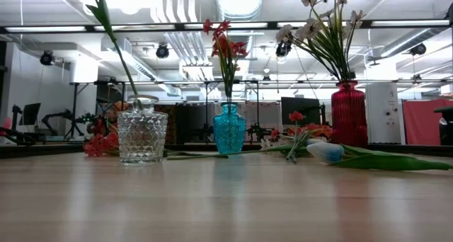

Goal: Sort flowers into vase by color
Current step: Put the bottom white flowers into the red vase

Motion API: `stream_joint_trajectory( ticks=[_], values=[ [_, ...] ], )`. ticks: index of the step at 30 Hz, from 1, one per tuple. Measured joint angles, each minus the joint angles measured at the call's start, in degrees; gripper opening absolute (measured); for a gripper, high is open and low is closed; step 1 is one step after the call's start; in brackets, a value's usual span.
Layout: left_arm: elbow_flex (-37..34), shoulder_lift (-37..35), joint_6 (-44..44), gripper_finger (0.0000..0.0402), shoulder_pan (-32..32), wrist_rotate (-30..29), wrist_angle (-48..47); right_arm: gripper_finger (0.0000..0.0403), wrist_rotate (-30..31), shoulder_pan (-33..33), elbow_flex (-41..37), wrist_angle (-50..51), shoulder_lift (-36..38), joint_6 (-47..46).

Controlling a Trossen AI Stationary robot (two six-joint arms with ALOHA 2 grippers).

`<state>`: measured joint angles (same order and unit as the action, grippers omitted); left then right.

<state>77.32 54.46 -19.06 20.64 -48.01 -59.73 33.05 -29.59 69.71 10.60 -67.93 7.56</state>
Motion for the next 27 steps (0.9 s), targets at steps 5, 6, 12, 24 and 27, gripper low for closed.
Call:
stream_joint_trajectory(
  ticks=[5, 6, 12, 24, 27],
  values=[
    [0.00, 0.06, -0.43, 0.0182, 0.00, -0.39, 0.03, 0.0022, 0.20, 1.01, -12.55, -8.96, 10.09, -0.08],
    [0.00, 0.11, -0.55, 0.0182, 0.00, -0.62, 0.08, 0.0022, 0.46, 1.12, -15.34, -11.06, 12.44, -0.45],
    [0.00, 0.26, -0.55, 0.0182, 0.00, -0.83, 0.07, 0.0022, 6.38, 1.24, -27.54, -20.36, 24.12, -8.57],
    [0.00, 0.31, -1.01, 0.0182, 0.00, -1.10, 0.07, 0.0022, 19.64, 1.14, -31.30, -10.03, 27.88, -17.67],
    [0.00, 0.31, -1.01, 0.0182, 0.00, -1.13, 0.08, 0.0022, 19.53, 0.89, -31.25, -9.58, 28.18, -16.51]
  ],
)
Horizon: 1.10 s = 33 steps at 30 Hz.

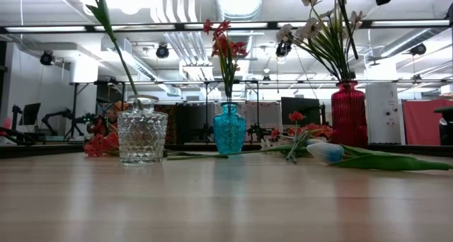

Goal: Sort flowers into vase by color
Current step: Put the bottom white flowers into the red vase

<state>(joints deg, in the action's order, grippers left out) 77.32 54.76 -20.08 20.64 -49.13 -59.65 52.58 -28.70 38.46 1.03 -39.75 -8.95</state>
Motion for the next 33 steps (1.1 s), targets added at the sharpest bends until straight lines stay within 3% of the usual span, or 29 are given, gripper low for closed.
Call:
stream_joint_trajectory(
  ticks=[6, 13, 23, 33],
  values=[
    [0.00, 0.24, 0.02, 0.0182, 0.00, -0.51, -0.01, 0.0022, 0.02, -0.31, -0.23, 0.62, 1.64, 3.60],
    [-0.41, 0.96, 1.37, 0.0182, 0.00, -10.81, 0.05, 0.0022, -0.05, -0.42, -0.37, 3.46, 2.12, 3.82],
    [-1.91, 3.20, 1.48, 0.0182, 0.04, -14.84, 0.55, 0.0022, -2.45, -0.41, -0.37, 4.21, 2.09, 4.49],
    [-6.41, 3.23, -3.35, 0.0182, 5.94, -11.79, 0.59, 0.0022, -3.25, -0.78, -2.14, 2.96, 0.53, 2.34]
  ],
)
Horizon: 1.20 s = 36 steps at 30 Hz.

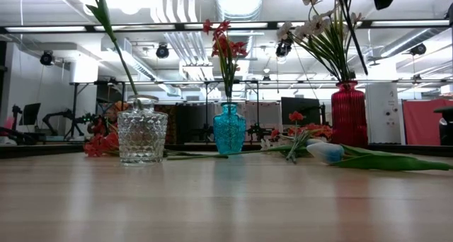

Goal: Sort flowers into vase by color
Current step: Put the bottom white flowers into the red vase

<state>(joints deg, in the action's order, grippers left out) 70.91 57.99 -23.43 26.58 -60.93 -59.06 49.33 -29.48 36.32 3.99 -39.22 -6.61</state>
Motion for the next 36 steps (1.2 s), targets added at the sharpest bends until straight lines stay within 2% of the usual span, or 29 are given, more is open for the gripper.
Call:
stream_joint_trajectory(
  ticks=[4, 10, 13, 18, 30, 36],
  values=[
    [-1.40, -0.65, -2.65, 0.0182, 4.74, -0.50, 1.55, 0.0022, -2.26, -0.25, -1.58, -2.26, 0.01, -0.41],
    [-1.43, -0.64, -4.59, 0.0182, 9.15, -6.39, 1.61, 0.0022, -1.25, -0.21, -3.89, -13.38, 0.56, 9.91],
    [-1.43, -0.85, -4.58, 0.0182, 9.29, -7.17, 1.55, 0.0022, 0.64, -0.25, -3.94, -15.24, 0.82, 13.87],
    [-1.43, -0.96, -4.58, 0.0182, 9.28, -7.38, 1.41, 0.0022, 7.30, -0.25, -4.48, -14.47, 1.27, 16.69],
    [-1.43, -0.98, -4.56, 0.0182, 9.23, -8.66, 1.34, 0.0022, 7.33, -0.23, -5.90, -14.60, 2.69, 16.41],
    [-1.43, -0.98, -4.27, 0.0182, 9.23, -9.14, 1.30, 0.0022, 7.75, -0.21, -8.53, -18.52, 2.71, 16.57]
  ],
)
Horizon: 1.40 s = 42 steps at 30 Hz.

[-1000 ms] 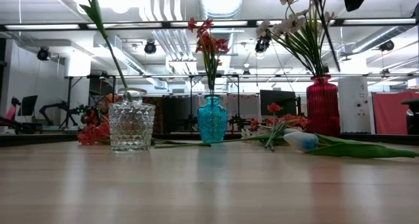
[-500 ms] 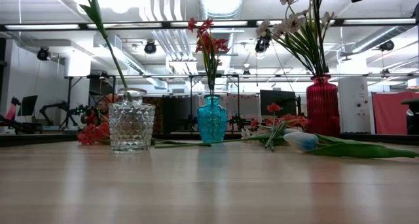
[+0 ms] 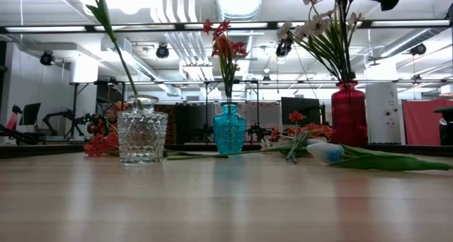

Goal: Sort flowers into vase by color
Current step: Put the bottom white flowers into the red vase

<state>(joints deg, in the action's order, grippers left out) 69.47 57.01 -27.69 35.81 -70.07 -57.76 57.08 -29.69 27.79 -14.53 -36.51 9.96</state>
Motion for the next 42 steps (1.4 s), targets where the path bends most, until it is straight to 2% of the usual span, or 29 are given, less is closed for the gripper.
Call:
stream_joint_trajectory(
  ticks=[14, 42],
  values=[
    [0.00, 0.00, -0.01, 0.0182, 0.00, -0.02, 0.02, 0.0022, 0.00, 0.00, -0.42, -1.23, -0.33, 2.66],
    [0.02, 0.00, 0.62, 0.0182, 0.00, -0.04, -0.22, 0.0029, 0.03, -0.04, -1.16, -0.25, -1.53, -0.61]
  ],
)
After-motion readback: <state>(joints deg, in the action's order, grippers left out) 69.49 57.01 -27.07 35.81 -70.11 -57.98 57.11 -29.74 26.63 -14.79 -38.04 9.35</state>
